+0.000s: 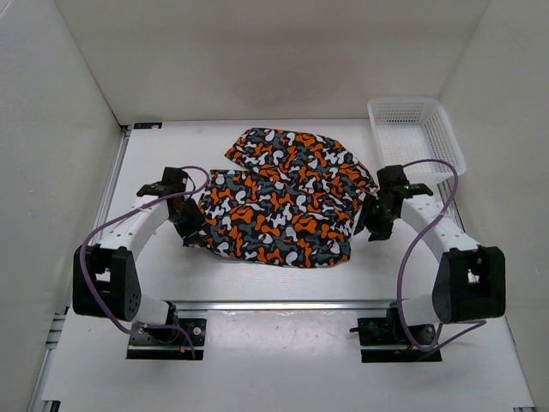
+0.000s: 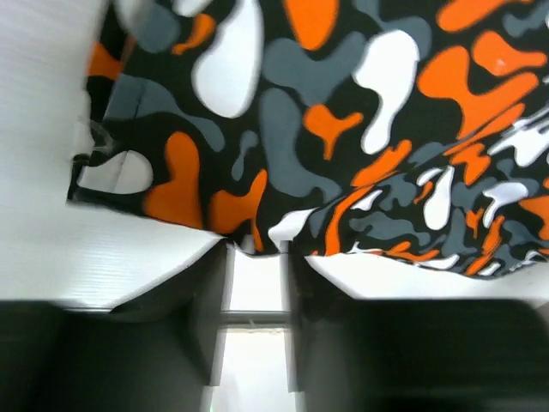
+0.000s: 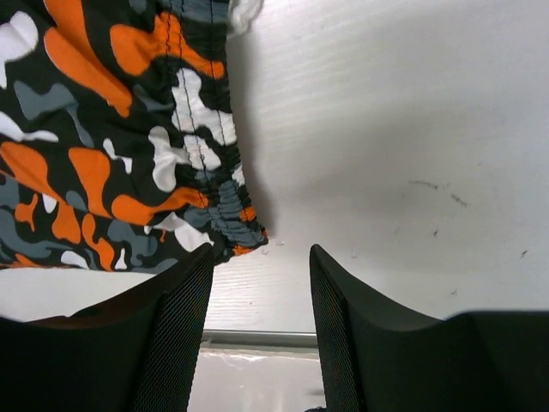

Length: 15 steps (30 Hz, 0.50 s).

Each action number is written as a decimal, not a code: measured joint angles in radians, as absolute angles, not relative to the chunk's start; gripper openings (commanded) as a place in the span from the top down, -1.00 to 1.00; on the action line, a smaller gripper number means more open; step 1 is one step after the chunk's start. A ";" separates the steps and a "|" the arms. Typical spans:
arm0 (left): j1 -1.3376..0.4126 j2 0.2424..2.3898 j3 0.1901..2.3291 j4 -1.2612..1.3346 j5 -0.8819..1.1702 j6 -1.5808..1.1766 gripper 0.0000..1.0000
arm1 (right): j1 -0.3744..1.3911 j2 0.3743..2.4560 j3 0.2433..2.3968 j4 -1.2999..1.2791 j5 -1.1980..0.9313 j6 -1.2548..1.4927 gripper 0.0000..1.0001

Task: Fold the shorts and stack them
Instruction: Flatten the shorts out, then fold the shorts

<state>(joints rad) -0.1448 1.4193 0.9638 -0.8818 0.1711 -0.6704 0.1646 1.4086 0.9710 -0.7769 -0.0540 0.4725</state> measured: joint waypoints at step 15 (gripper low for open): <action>-0.006 1.378 0.852 -0.919 0.082 -0.778 -0.87 | 0.165 1.032 0.607 -0.724 -0.205 0.657 -0.14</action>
